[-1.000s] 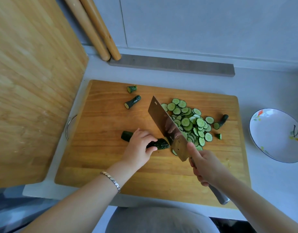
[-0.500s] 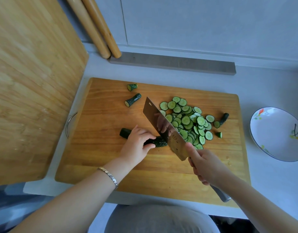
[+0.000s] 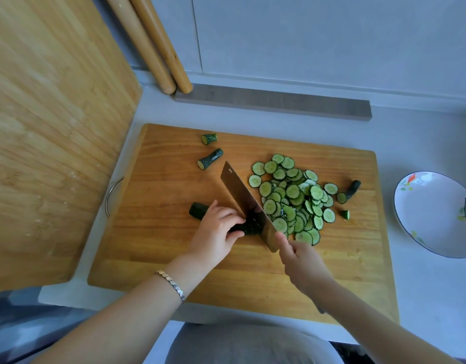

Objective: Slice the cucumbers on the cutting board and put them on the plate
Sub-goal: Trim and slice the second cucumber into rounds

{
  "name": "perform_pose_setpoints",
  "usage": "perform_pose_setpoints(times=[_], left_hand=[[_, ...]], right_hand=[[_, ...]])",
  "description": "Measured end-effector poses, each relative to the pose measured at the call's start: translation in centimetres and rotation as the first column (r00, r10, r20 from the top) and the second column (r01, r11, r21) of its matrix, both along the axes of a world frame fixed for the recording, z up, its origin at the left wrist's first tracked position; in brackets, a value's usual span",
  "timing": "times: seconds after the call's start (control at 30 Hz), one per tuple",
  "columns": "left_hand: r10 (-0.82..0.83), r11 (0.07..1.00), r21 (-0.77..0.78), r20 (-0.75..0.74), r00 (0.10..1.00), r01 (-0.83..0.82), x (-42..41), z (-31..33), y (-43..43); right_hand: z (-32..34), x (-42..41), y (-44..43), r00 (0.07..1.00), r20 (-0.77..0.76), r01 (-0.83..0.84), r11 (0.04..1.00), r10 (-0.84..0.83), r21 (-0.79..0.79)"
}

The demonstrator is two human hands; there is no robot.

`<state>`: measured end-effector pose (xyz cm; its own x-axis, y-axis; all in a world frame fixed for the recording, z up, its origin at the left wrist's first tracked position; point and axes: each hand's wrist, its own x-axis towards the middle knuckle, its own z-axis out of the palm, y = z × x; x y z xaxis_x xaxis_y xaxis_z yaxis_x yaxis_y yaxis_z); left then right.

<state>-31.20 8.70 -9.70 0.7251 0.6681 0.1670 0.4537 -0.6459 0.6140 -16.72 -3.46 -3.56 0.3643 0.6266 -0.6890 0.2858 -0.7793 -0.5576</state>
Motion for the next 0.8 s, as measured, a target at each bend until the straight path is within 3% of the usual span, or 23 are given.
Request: perform_pose_setpoints(times=[0.17, 0.8], left_hand=[[0.043, 0.998, 0.038, -0.037, 0.998, -0.042, -0.4, -0.2, -0.1], [0.062, 0.998, 0.001, -0.004, 0.998, -0.062, -0.3, 0.0, 0.2]], right_hand=[[1.0, 1.0, 0.1, 0.956, -0.202, 0.211, 0.977, -0.215, -0.042], [3.1, 0.7, -0.3, 0.982, -0.124, 0.139, 0.989, -0.144, -0.045]])
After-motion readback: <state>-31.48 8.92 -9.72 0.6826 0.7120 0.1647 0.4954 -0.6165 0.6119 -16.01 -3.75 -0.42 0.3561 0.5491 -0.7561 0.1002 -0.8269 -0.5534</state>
